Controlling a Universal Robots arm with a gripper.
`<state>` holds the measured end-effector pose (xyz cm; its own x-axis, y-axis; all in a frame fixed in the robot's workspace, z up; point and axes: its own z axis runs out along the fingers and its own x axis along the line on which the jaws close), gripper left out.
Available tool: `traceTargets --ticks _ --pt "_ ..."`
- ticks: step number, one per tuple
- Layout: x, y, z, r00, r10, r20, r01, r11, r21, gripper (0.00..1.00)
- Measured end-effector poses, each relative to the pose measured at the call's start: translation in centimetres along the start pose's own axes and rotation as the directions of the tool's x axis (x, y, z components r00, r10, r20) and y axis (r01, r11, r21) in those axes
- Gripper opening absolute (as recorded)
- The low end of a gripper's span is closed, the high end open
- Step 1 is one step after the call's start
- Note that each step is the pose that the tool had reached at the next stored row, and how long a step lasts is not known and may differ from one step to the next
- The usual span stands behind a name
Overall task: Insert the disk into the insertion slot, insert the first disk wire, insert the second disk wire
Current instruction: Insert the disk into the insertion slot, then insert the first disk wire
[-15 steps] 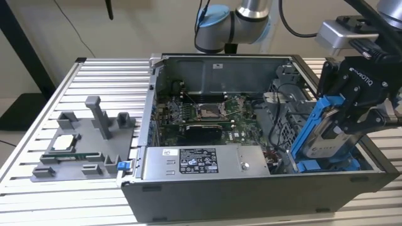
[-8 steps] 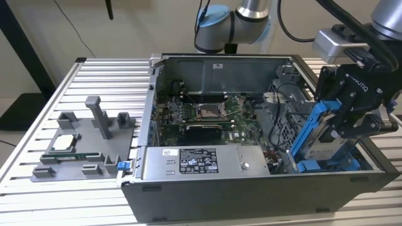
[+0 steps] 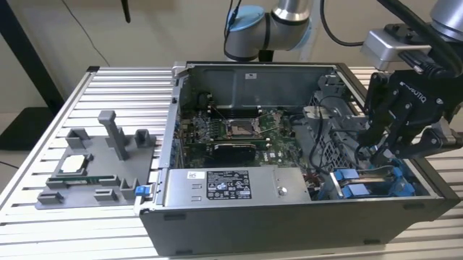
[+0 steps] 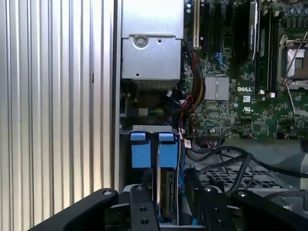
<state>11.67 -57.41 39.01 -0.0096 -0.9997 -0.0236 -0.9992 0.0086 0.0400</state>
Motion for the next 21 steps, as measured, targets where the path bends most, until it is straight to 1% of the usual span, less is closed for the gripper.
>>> traceTargets --ticks 6,7,9,10,11,12,13,14,15,17,21 --pt "-0.04 0.07 -1.66 1.0000 0.000 0.0000 0.000 1.0000 -0.0001 1.00" --pt "-0.05 0.08 -1.87 1.0000 0.000 -0.0001 0.000 1.0000 -0.0001 1.00" --pt "-0.15 0.09 -1.92 1.0000 0.000 0.0003 0.000 1.0000 -0.0001 1.00" --pt "-0.22 0.10 -1.94 1.0000 0.000 0.0016 0.000 1.0000 0.0000 1.00" --pt "-0.25 0.12 -1.95 1.0000 0.000 0.0057 0.000 1.0000 0.0007 1.00" --pt "-0.29 0.14 -1.93 0.9999 -0.001 0.0124 0.001 1.0000 0.0028 1.00" --pt "-0.33 0.16 -1.90 0.9998 -0.001 0.0198 0.001 1.0000 0.0067 1.00" --pt "-0.37 0.19 -1.85 0.9997 -0.002 0.0239 0.001 0.9999 0.0112 1.00" --pt "-0.39 0.25 -1.78 0.9997 -0.002 0.0258 0.002 0.9998 0.0173 1.00" --pt "-0.41 0.37 -1.63 0.9996 -0.004 0.0272 0.003 0.9996 0.0296 1.00" --pt "-0.54 0.66 -1.22 0.9996 -0.009 0.0273 0.008 0.9983 0.0574 1.00"
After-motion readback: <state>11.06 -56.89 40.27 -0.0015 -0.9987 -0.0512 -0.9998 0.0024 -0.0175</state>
